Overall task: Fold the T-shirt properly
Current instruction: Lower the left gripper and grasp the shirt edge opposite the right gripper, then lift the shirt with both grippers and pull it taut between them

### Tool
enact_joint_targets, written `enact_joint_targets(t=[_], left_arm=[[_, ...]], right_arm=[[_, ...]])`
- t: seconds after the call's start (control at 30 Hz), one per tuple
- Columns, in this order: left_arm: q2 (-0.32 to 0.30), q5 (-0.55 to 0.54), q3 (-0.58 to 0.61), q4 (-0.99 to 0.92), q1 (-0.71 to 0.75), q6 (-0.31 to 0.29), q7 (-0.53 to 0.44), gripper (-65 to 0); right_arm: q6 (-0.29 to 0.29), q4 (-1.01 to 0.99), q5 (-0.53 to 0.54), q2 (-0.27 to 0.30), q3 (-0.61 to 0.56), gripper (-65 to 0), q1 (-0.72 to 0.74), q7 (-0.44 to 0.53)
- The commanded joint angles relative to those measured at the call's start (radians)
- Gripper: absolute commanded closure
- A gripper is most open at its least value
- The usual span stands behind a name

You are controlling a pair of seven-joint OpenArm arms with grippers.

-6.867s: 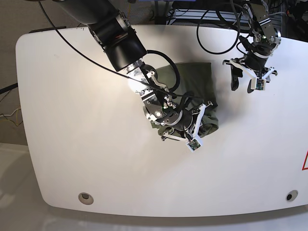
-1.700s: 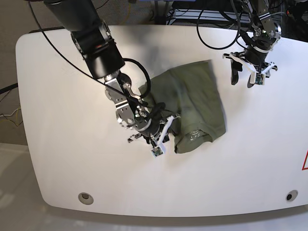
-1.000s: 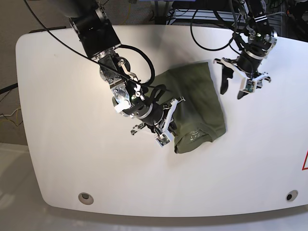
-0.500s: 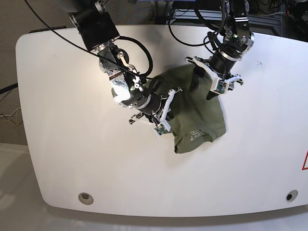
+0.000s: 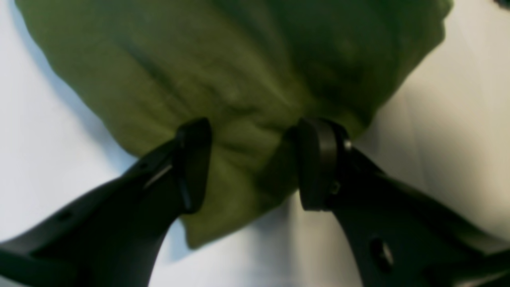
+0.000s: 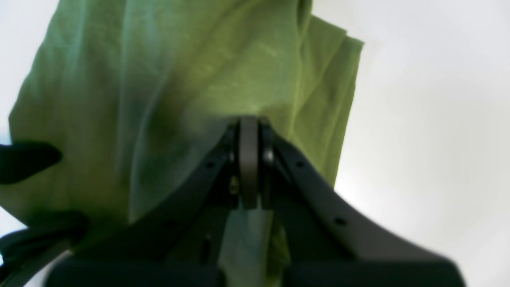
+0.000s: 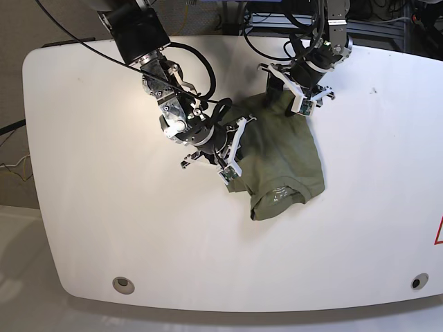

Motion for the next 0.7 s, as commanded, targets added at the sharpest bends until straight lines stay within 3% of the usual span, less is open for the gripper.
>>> enact_joint_targets(t=[0.0, 0.2, 0.4, 0.67], left_arm=[[-0.001, -0.011, -0.009, -0.031, 0.001, -0.004, -0.064, -32.4], [-0.037, -0.011, -0.046, -0.086, 0.0, -0.004, -0.099, -32.4], [-0.072, -0.011, -0.046, -0.111, -0.003, -0.004, -0.102, -32.4], [-0.093, -0.013, -0.046, -0.113, -0.011, -0.004, -0.104, -32.4]], right_arm=[[0.001, 0.022, -0.009, 0.0, 0.004, 0.0, 0.011, 0.021], [-0.005, 0.021, -0.01, 0.003, 0.006, 0.0, -0.007, 0.021], [-0.062, 0.021, -0.033, 0.0, 0.056, 0.0, -0.045, 0.022], [-0.068, 0.021, -0.039, -0.005, 0.089, 0.0, -0.075, 0.022]])
